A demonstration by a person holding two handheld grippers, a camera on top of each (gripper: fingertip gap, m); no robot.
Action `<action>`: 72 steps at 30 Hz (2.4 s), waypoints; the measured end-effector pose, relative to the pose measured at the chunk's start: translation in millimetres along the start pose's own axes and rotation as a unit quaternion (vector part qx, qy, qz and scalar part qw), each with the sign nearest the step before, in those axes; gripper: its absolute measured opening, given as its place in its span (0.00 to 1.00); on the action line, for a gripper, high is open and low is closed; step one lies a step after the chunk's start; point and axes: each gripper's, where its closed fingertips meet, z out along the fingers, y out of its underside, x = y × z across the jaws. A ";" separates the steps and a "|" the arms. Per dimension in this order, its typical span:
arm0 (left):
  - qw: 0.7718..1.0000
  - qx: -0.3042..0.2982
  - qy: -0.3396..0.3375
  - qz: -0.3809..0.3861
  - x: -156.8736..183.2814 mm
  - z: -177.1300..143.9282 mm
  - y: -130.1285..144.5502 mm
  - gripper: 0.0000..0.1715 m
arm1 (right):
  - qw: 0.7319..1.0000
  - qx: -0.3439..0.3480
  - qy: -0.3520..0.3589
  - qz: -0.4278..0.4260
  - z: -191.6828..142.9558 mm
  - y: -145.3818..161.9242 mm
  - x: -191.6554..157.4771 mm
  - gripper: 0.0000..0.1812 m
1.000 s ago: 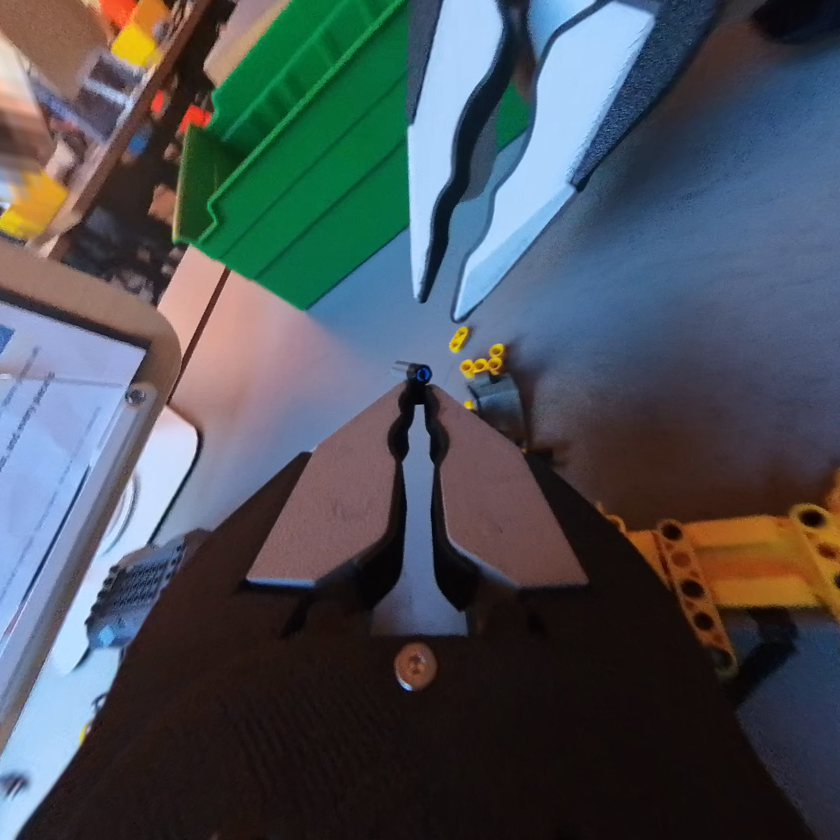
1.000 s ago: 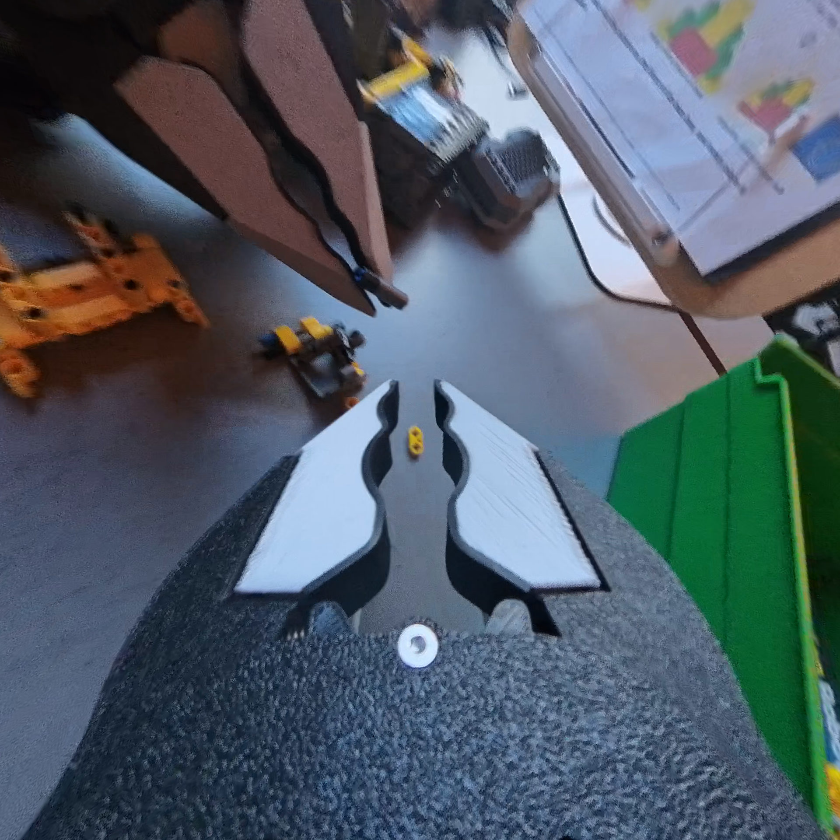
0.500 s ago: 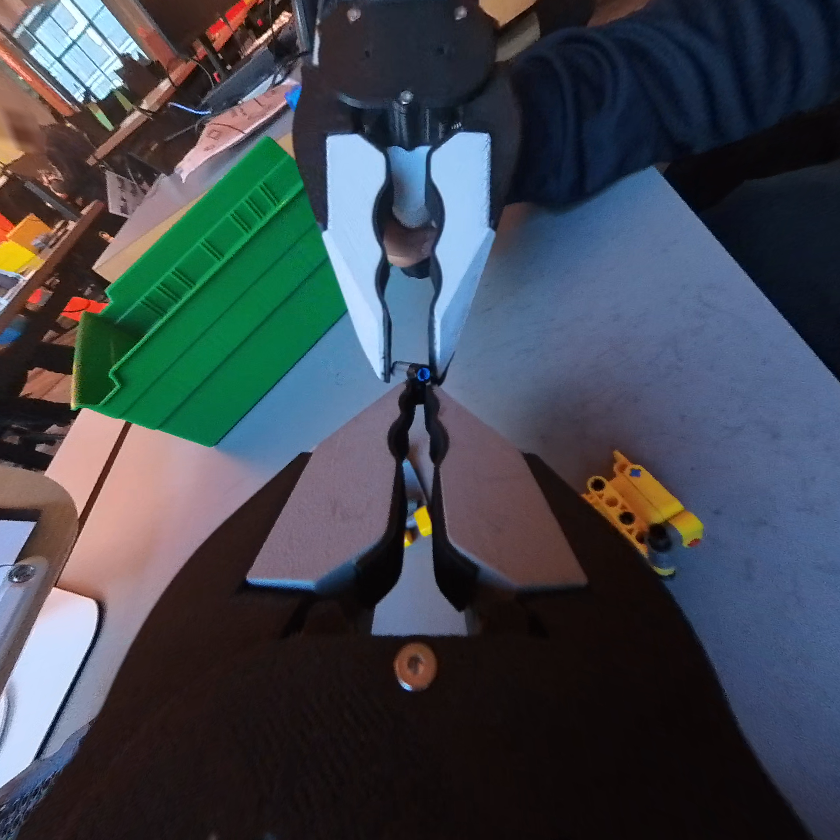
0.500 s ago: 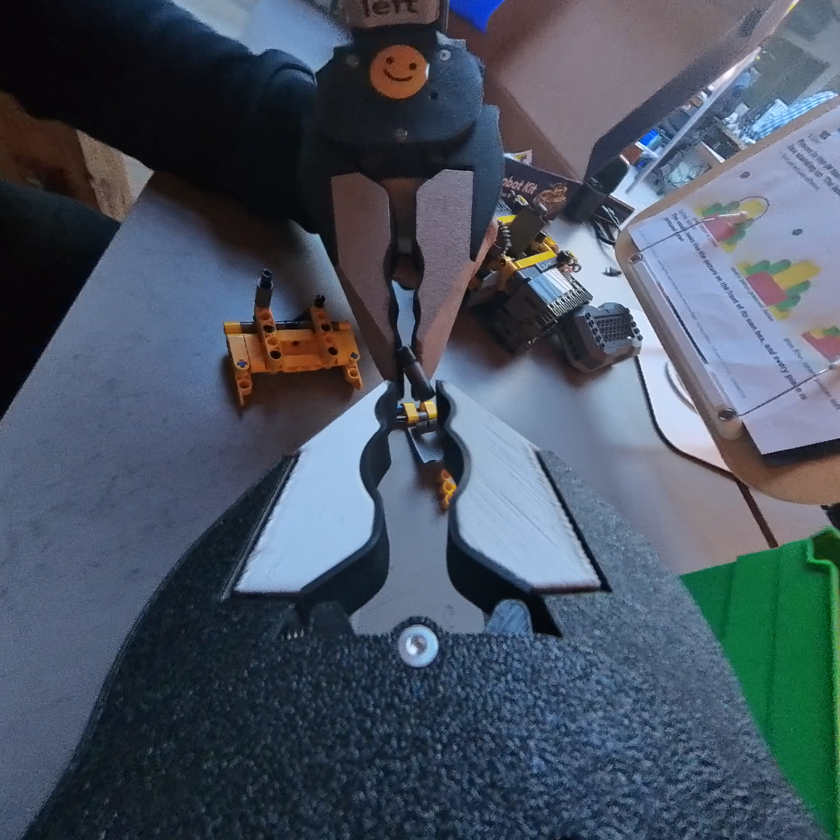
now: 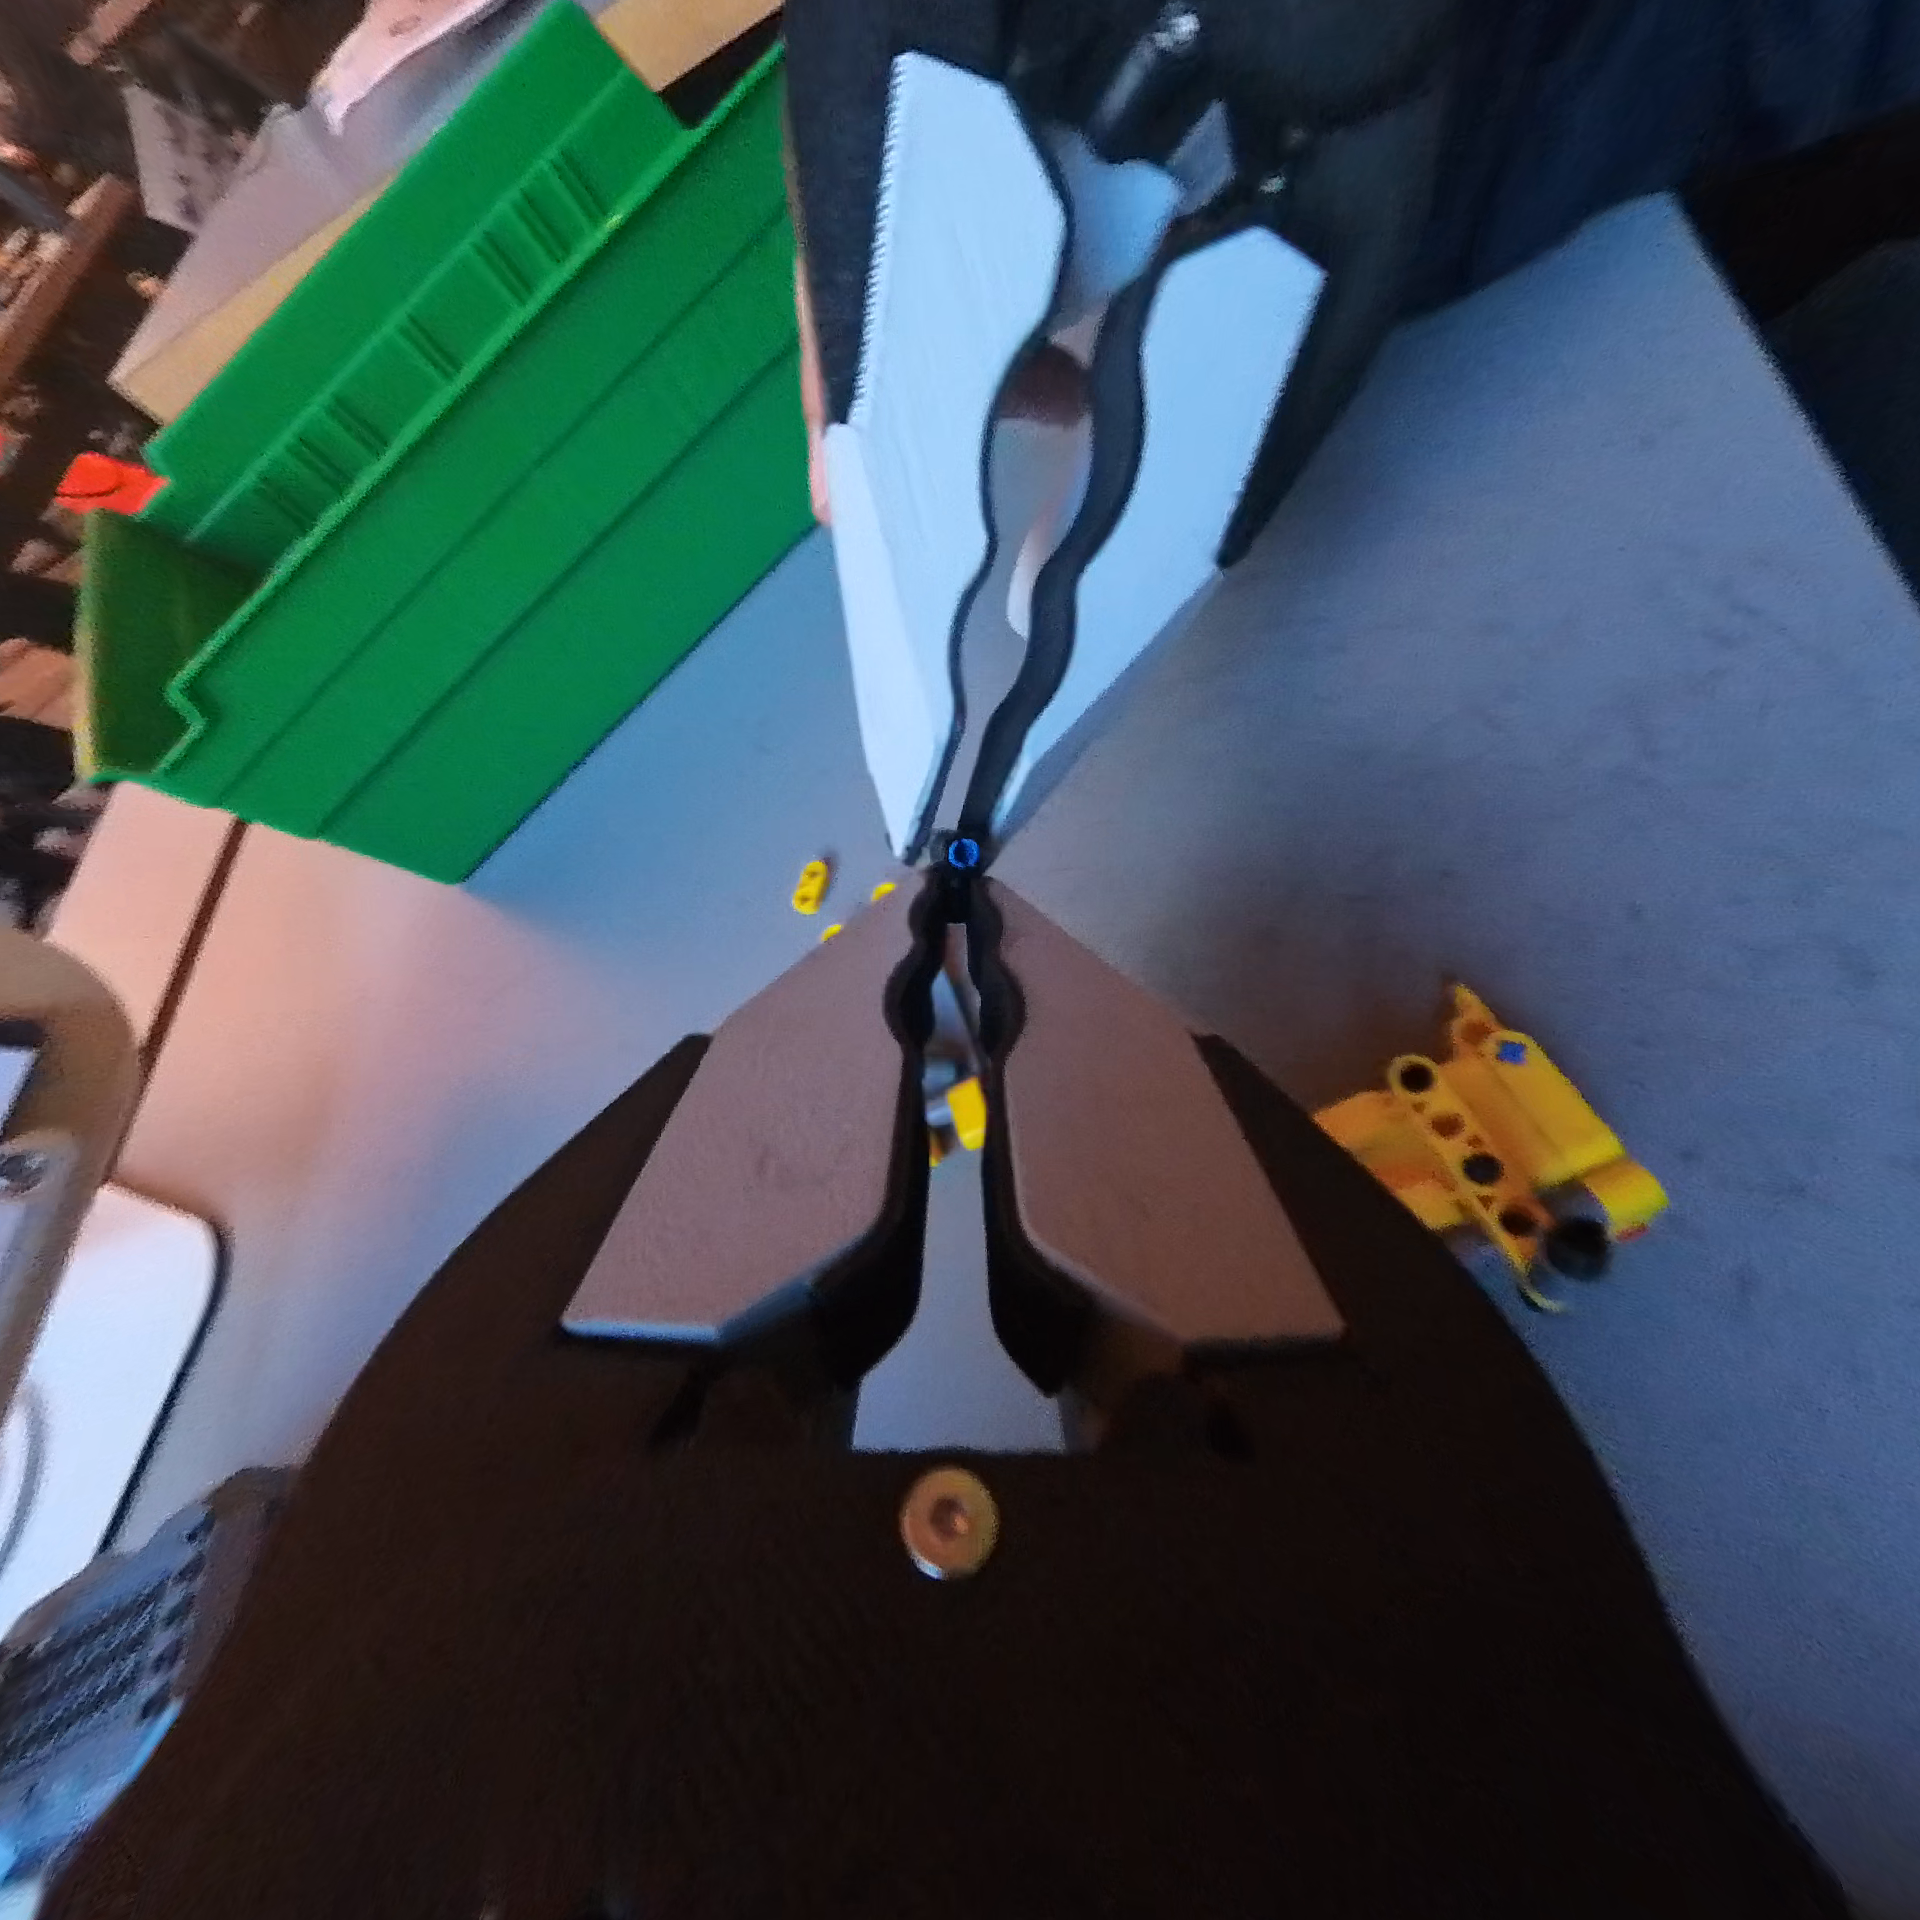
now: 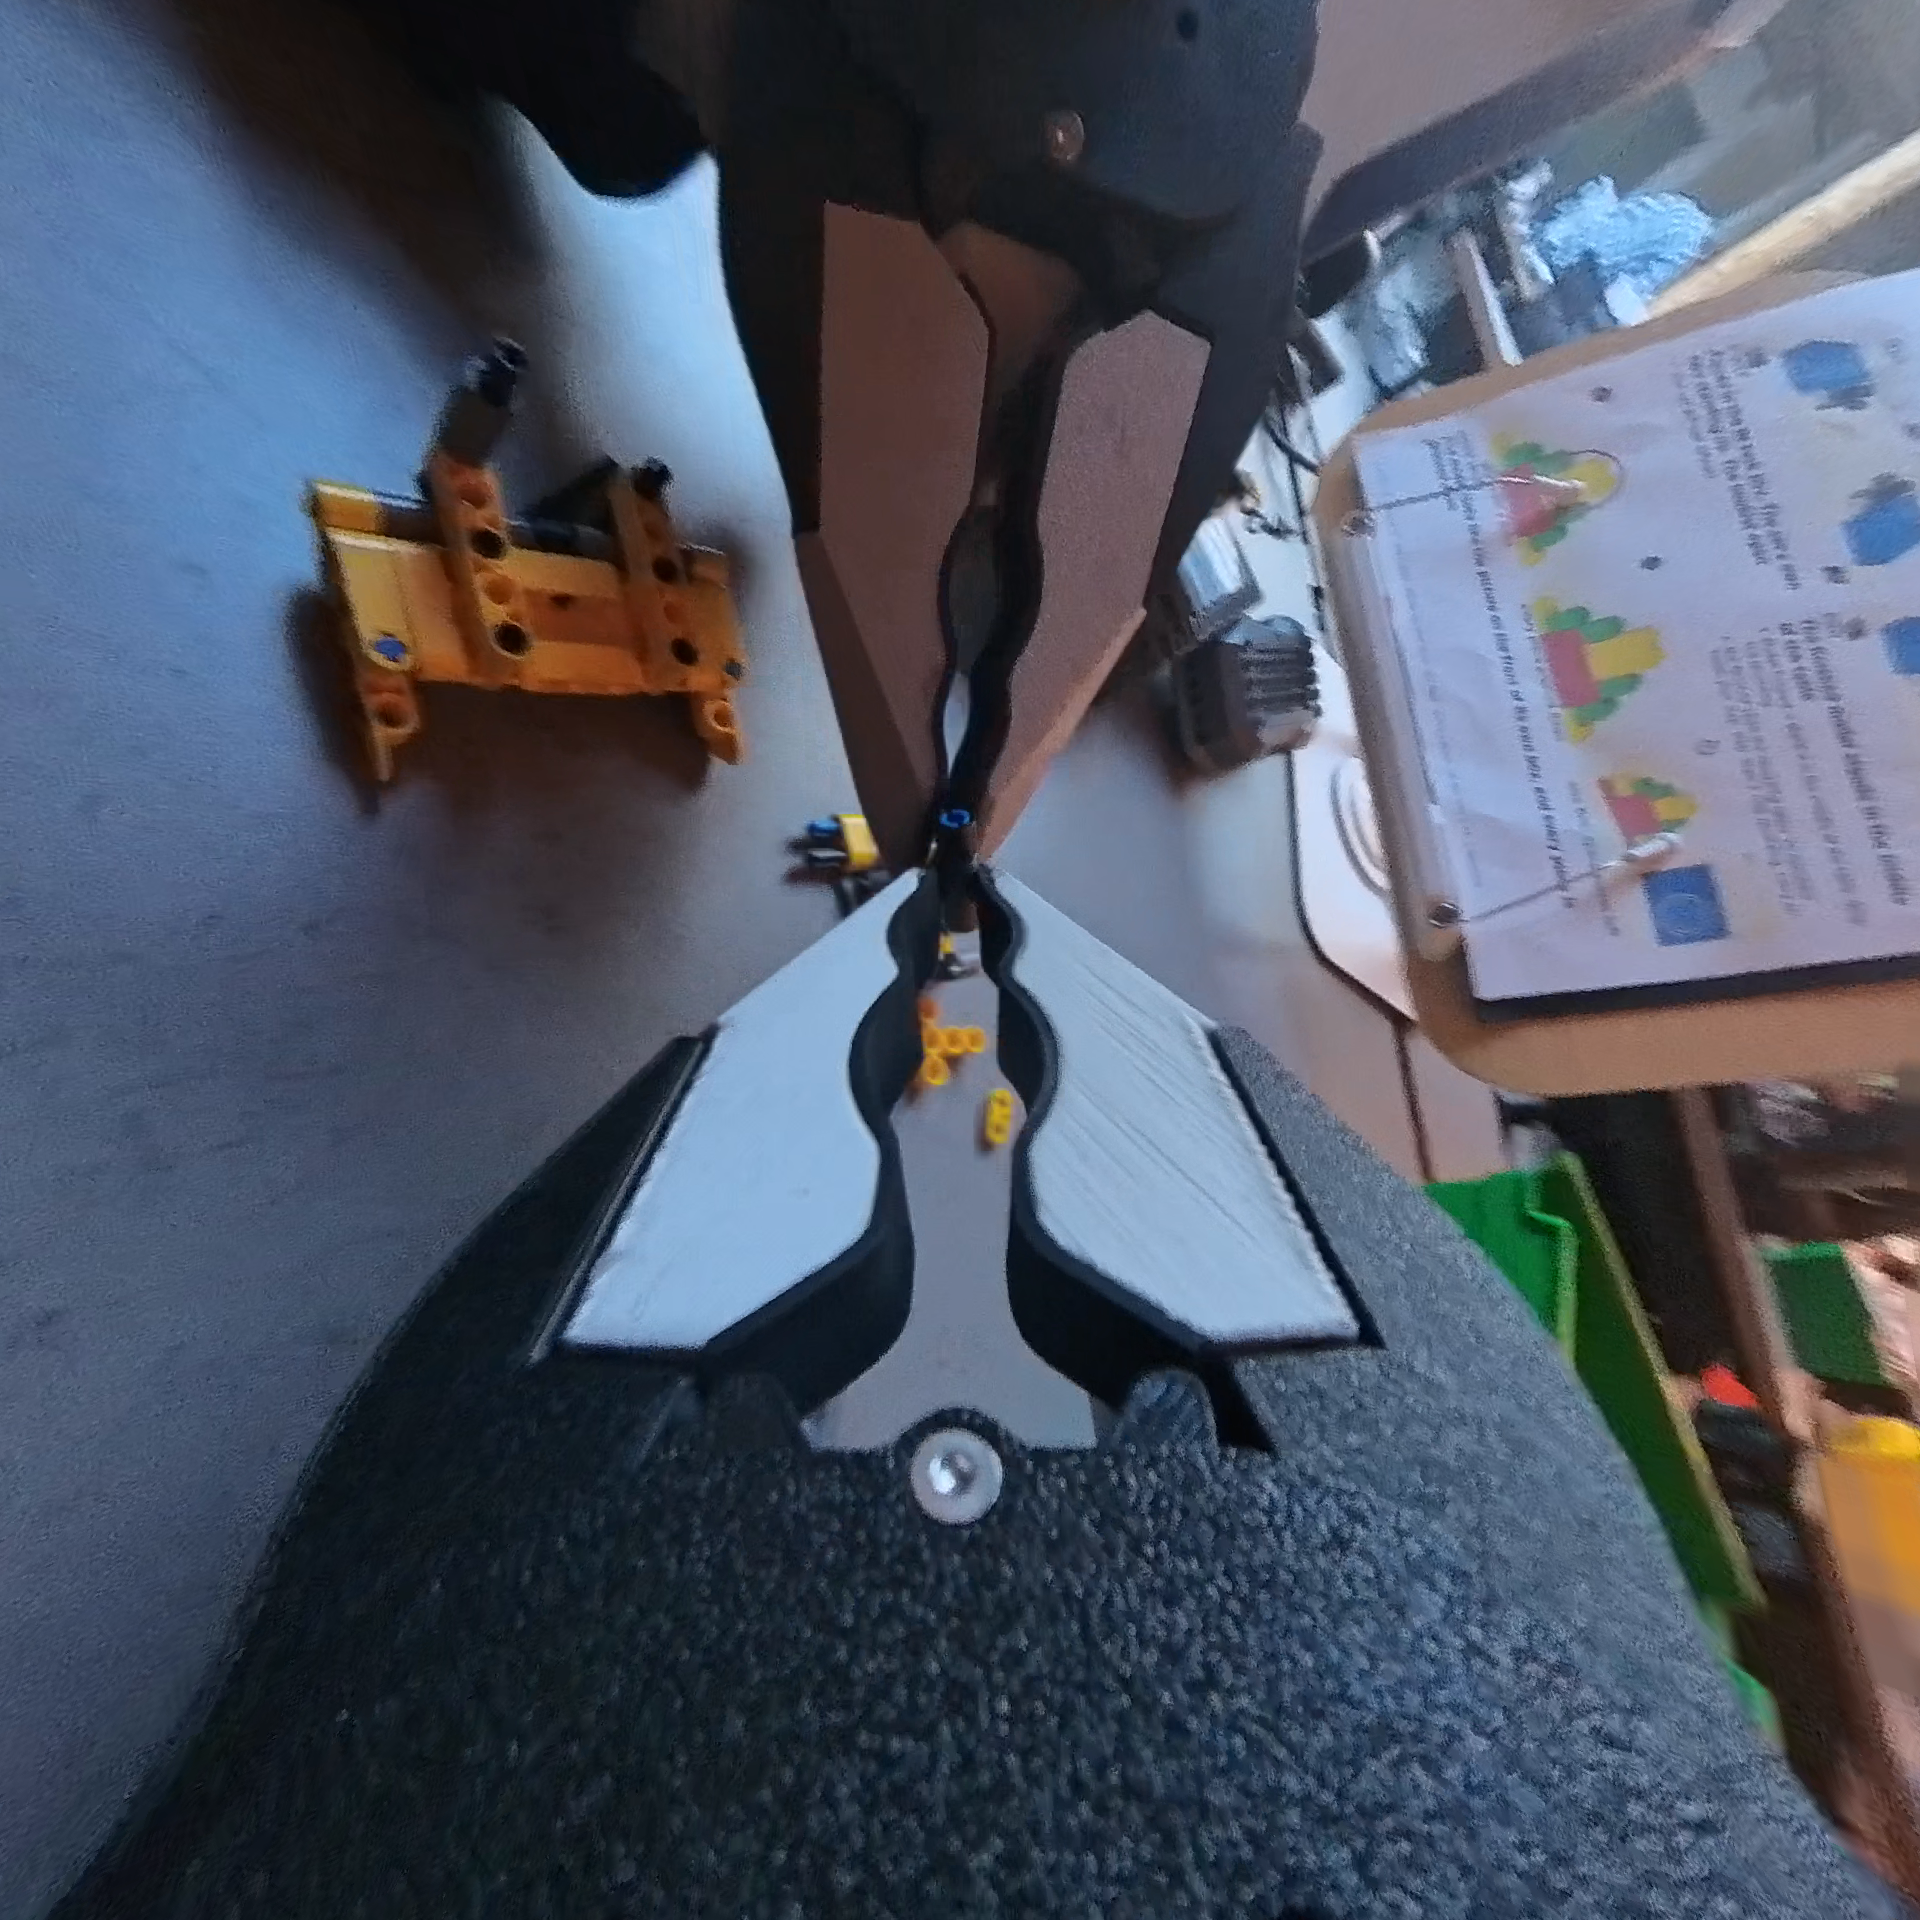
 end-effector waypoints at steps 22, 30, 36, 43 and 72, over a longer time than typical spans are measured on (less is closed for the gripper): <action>0.971 0.065 -0.230 -0.022 -56.9 -50.5 -42.4 0.00 | 0.976 -0.055 0.162 0.132 -2.4 24.1 71.7 0.02; 0.967 0.117 -0.107 -0.201 -52.1 -35.3 -30.7 0.00 | 0.972 -0.055 0.142 0.176 3.7 43.4 66.9 0.02; 0.929 0.132 -0.011 -0.345 -46.7 -24.1 -17.4 0.00 | 0.956 -0.098 0.043 0.272 15.4 74.9 38.9 0.03; 0.913 0.147 0.011 -0.380 -47.6 -21.1 -14.9 0.00 | 0.947 -0.122 0.013 0.296 19.0 85.0 27.9 0.10; 0.976 -0.105 -0.164 -0.092 -47.5 3.1 37.8 0.01 | 0.913 0.078 -0.004 0.400 2.6 34.5 54.6 0.13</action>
